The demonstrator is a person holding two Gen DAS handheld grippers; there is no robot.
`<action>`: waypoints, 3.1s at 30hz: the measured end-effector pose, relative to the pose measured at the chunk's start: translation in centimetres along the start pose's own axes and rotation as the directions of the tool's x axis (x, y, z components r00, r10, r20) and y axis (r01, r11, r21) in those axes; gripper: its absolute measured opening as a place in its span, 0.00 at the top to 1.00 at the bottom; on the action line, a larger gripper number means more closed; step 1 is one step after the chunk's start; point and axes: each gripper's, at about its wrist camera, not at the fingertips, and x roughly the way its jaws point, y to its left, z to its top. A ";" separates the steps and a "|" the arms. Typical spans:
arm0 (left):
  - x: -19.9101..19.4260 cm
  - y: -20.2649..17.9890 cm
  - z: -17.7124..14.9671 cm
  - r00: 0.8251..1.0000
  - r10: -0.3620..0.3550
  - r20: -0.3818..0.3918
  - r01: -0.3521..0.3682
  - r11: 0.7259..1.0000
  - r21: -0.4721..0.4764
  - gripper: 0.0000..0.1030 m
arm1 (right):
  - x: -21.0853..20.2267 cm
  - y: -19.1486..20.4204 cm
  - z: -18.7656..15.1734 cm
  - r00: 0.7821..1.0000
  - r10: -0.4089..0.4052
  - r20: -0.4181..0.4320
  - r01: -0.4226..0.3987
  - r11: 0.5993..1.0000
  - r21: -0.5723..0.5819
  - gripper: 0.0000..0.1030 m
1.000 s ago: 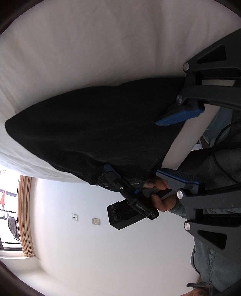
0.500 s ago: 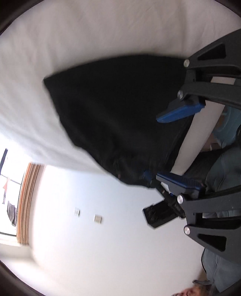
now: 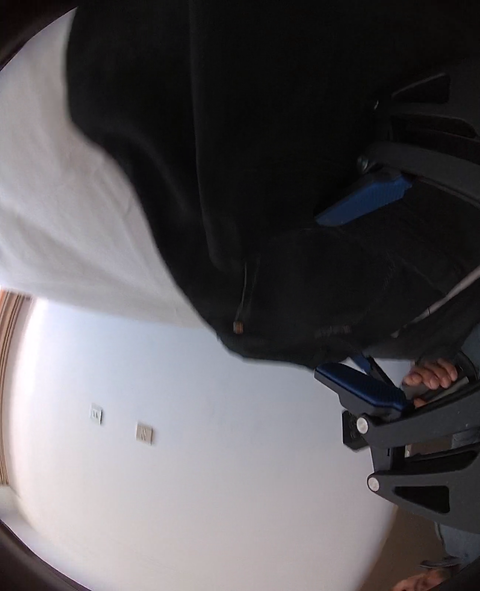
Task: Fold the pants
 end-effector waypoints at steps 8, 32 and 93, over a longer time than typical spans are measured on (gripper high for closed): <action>2.0 2.9 1.7 0.991 -0.131 0.041 0.135 0.982 -0.130 0.27 | 0.2 -1.4 -0.4 0.997 0.060 0.039 -0.063 0.995 0.078 0.72; 0.1 -9.2 3.6 0.974 -0.207 0.090 0.197 0.974 0.112 0.87 | -0.2 -0.9 -0.2 0.999 0.041 0.029 -0.043 0.998 0.053 0.74; 22.8 -41.8 -30.8 0.959 0.176 -0.221 0.188 0.185 0.965 0.78 | -22.3 -7.0 -4.5 0.943 -0.202 0.263 0.194 0.979 0.056 0.51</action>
